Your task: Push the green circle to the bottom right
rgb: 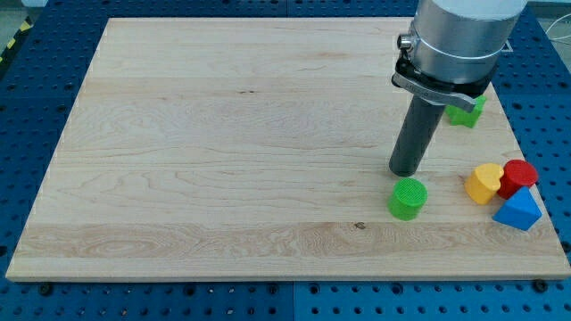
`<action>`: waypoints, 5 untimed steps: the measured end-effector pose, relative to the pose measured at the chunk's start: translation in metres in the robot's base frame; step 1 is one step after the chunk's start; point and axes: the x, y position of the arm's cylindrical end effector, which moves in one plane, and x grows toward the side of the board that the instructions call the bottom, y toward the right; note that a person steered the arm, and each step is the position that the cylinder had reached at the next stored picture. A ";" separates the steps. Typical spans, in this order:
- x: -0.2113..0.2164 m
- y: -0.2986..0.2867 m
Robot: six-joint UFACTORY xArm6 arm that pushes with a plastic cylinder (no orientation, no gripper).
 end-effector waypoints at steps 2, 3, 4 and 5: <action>-0.002 -0.025; 0.005 -0.042; 0.036 -0.041; 0.064 -0.027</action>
